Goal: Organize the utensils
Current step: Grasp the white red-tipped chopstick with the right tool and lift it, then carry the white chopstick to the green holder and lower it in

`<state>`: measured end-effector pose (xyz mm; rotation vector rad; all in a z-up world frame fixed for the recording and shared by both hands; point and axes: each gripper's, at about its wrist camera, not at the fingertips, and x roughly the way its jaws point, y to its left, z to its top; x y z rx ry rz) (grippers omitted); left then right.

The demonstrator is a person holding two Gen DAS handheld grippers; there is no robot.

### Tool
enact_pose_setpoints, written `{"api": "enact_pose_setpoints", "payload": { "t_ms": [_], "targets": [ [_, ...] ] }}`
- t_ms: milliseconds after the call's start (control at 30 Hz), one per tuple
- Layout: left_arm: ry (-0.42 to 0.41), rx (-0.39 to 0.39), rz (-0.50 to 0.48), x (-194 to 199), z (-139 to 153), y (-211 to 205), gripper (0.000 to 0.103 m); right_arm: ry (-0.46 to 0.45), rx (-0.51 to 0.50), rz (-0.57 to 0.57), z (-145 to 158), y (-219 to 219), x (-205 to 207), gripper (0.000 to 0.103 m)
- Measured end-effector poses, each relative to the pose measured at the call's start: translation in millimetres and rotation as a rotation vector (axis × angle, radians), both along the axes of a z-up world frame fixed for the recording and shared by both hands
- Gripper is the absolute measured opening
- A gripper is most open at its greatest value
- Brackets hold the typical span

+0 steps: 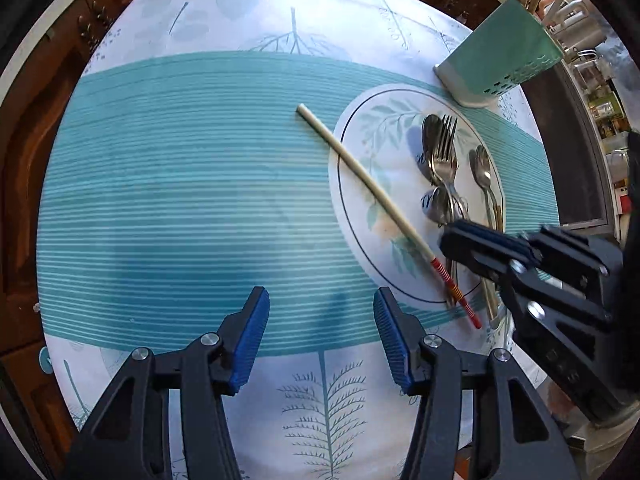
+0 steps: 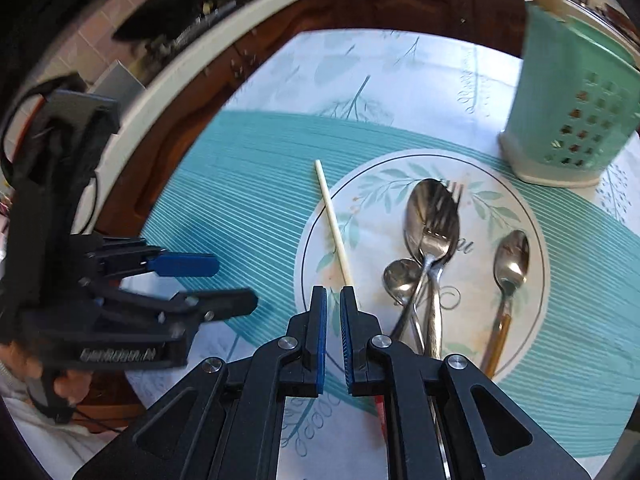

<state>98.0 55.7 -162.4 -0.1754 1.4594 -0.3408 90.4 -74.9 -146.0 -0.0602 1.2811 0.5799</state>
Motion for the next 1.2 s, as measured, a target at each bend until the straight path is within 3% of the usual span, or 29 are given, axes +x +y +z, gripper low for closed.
{"api": "enact_pose_setpoints", "payload": {
  "t_ms": [267, 500, 600, 733, 833, 1033, 1200],
  "targets": [
    [0.036, -0.047, 0.008, -5.2, -6.3, 19.0, 0.052, 0.046, -0.191, 0.08, -28.1, 41.0, 44.1, 0.008],
    [0.05, -0.087, 0.014, 0.5, -3.5, 43.1, 0.052, 0.053, -0.319, 0.16, -41.4, 67.6, 55.8, 0.015],
    [0.047, -0.094, 0.007, 4.4, -0.2, 50.1, 0.052, 0.077, -0.342, 0.134, -43.2, 71.7, 62.1, 0.006],
    [0.026, -0.095, -0.021, 10.7, 10.3, 50.5, 0.052, 0.094, -0.295, 0.088, -40.7, 72.0, 64.1, 0.005],
    [0.005, -0.096, -0.044, 14.5, 18.7, 52.2, 0.052, 0.045, -0.247, 0.05, -21.4, 69.7, 56.2, 0.005],
    [-0.058, -0.103, -0.094, 17.0, 45.3, 45.7, 0.052, -0.137, -0.095, -0.058, 49.4, 55.0, 21.7, 0.005],
    [-0.131, -0.116, -0.135, 20.2, 76.2, 27.6, 0.052, -0.309, 0.002, -0.194, 111.5, 6.8, -4.8, 0.005]
  ]
}}
